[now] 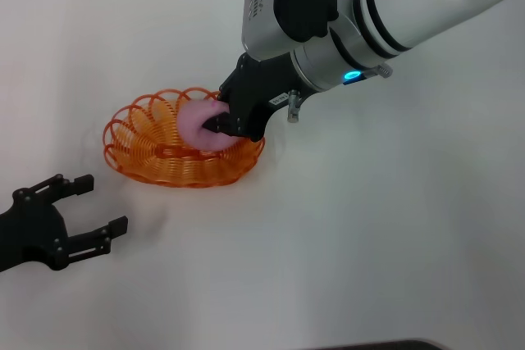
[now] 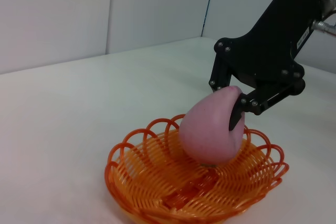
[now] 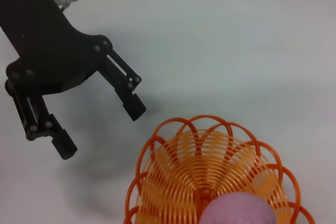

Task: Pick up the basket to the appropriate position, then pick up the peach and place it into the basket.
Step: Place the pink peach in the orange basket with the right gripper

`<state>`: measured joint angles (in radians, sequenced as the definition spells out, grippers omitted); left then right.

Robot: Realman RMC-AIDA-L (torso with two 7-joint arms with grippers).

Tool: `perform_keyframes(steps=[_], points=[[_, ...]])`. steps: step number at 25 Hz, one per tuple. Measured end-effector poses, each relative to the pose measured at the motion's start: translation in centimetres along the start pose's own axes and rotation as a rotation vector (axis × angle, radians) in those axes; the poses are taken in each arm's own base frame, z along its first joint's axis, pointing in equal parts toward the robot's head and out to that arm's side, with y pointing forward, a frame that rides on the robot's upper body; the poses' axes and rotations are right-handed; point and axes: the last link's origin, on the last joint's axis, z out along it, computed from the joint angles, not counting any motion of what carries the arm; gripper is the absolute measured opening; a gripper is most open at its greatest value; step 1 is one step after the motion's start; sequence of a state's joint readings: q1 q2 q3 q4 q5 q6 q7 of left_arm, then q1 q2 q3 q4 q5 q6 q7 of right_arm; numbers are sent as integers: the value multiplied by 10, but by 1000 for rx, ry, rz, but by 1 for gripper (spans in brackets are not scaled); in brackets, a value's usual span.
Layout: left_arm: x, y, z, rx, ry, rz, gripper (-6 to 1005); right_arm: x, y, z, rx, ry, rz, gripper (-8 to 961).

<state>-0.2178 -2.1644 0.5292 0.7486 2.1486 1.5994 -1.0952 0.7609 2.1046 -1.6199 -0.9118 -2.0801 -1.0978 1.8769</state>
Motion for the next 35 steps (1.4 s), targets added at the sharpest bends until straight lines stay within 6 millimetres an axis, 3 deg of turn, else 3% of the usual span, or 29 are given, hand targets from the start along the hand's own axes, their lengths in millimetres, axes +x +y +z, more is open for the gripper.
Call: perform_keyframes(steps=[11, 22, 24, 35], points=[[0, 0, 0, 2, 3, 0, 860, 1, 1, 1, -3, 4, 0, 187], [2, 0, 0, -1, 9, -1, 860, 3, 0, 0, 0, 4, 9, 664], [2, 0, 0, 0, 10, -2, 860, 3, 0, 0, 0, 4, 10, 806], [2, -1, -2, 7, 12, -5, 860, 1, -2, -5, 18, -41, 31, 801]])
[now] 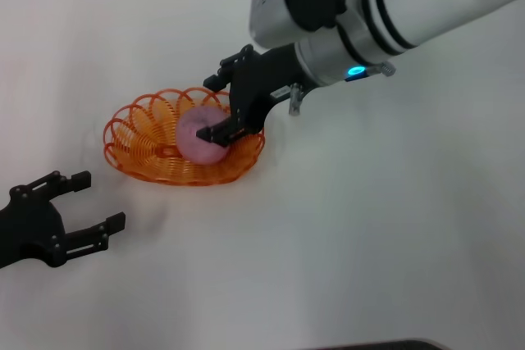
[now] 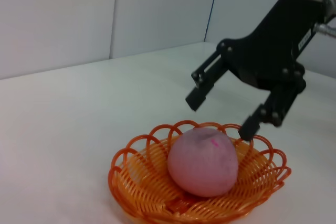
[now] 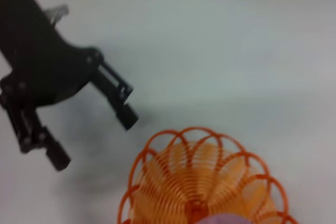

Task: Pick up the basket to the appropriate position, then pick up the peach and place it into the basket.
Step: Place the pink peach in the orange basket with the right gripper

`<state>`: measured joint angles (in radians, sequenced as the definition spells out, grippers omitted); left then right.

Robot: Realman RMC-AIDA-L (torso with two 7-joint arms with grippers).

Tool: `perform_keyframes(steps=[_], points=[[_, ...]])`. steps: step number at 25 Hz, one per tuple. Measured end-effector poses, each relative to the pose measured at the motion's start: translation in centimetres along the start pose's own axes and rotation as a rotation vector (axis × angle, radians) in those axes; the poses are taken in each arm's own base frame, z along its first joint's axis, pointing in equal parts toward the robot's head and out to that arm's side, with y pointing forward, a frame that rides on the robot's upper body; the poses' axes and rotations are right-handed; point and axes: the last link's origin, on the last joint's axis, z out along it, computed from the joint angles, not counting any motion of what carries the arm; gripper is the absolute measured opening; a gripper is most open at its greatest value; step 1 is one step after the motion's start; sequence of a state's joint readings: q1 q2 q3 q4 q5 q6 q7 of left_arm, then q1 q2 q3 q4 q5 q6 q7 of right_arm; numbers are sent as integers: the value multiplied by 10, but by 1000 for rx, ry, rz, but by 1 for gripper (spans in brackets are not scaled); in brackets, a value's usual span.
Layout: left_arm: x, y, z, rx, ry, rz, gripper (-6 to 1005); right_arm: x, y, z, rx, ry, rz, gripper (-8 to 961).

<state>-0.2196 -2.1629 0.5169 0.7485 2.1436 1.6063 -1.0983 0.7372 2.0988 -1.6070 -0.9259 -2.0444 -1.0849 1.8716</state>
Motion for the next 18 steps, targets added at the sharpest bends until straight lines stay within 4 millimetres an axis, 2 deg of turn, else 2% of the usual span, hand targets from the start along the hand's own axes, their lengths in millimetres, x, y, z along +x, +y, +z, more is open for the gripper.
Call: perform_keyframes(steps=[7, 12, 18], points=[[0, 0, 0, 1, 2, 1, 860, 12, -3, -24, 12, -93, 37, 799], [1, 0, 0, 2, 3, -1, 860, 37, -1, -51, -5, -148, 99, 797], [4, -1, 2, -6, 8, 0, 860, 60, 0, -71, 28, -233, 135, 795]])
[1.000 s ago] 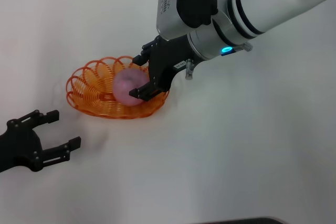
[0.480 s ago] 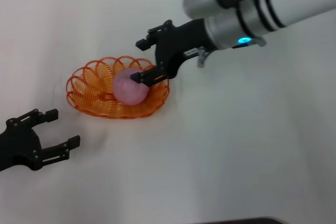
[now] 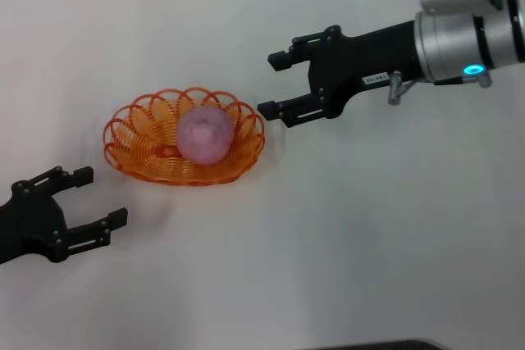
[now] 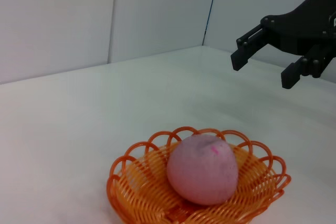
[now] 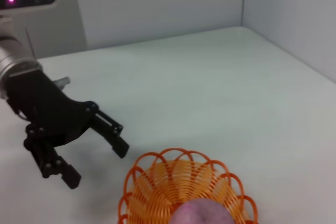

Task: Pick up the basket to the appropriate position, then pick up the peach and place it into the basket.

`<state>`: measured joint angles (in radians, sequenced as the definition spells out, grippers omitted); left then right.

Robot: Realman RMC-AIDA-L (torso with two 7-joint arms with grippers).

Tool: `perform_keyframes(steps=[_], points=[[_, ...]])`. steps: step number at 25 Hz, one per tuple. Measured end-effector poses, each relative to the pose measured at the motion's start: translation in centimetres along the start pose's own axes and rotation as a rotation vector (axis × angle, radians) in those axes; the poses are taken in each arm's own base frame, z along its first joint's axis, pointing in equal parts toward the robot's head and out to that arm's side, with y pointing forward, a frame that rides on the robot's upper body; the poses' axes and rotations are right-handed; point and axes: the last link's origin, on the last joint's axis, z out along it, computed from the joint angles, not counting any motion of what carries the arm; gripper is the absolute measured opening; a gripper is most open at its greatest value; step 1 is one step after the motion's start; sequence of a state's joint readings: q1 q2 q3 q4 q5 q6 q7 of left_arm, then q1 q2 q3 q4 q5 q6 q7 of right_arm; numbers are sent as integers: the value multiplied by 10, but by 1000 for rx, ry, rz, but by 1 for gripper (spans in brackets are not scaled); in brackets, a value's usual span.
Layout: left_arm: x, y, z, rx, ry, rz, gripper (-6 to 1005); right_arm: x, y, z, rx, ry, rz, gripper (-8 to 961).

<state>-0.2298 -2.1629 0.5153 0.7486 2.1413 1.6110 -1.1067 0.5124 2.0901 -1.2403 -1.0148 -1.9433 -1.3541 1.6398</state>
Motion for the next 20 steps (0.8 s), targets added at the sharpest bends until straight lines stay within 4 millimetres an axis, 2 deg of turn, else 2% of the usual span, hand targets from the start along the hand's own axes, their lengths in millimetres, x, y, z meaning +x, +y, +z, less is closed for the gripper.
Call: perform_keyframes(steps=[6, 10, 20], points=[[0, 0, 0, -2, 2, -3, 861, 11, 5, -5, -16, -11, -3, 794], [0, 0, 0, 1, 6, -4, 861, 30, 13, -9, -12, -37, 19, 794], [5, 1, 0, -12, 30, -3, 861, 78, 44, -29, 25, -238, 65, 794]])
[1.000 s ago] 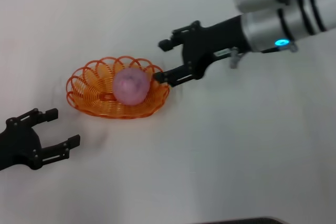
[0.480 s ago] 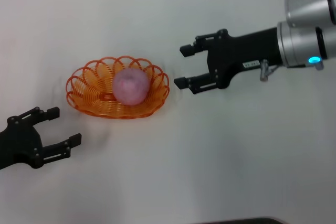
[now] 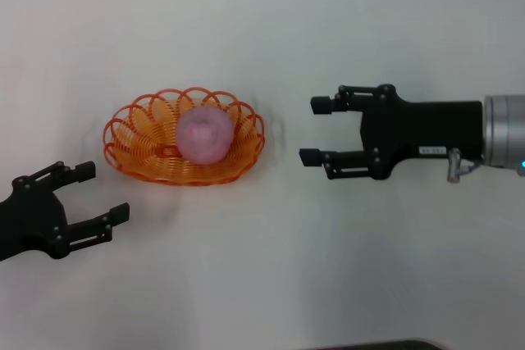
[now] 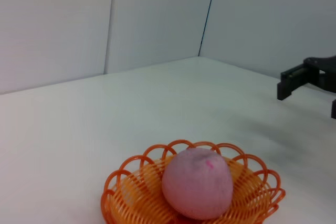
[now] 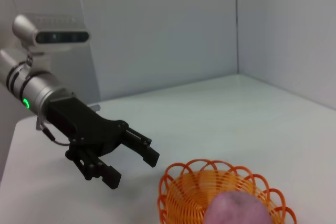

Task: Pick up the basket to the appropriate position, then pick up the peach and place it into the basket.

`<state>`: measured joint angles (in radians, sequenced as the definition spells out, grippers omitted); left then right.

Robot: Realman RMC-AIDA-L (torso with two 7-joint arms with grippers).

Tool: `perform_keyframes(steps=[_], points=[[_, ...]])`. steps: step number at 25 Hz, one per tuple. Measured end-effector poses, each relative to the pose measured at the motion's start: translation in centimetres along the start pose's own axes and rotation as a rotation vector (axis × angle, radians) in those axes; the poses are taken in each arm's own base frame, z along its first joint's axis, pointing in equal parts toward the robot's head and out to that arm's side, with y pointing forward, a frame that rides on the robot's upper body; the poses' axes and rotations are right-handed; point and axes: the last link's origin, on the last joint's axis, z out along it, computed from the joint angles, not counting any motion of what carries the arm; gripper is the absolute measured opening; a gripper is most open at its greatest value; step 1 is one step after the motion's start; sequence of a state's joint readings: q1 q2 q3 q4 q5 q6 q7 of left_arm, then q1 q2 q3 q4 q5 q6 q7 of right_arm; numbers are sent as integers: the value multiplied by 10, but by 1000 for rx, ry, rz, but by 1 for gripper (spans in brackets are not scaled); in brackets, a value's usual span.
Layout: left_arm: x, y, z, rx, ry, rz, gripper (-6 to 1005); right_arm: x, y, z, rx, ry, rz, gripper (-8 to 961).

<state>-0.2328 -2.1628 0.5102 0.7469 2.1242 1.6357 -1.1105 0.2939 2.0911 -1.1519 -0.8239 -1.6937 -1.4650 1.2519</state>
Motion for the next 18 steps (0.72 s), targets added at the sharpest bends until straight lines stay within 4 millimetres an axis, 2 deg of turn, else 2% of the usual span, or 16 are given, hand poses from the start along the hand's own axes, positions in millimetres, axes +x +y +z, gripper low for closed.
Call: perform_keyframes(steps=[18], points=[[0, 1, -3, -3, 9, -6, 861, 65, 26, -18, 129, -71, 13, 794]])
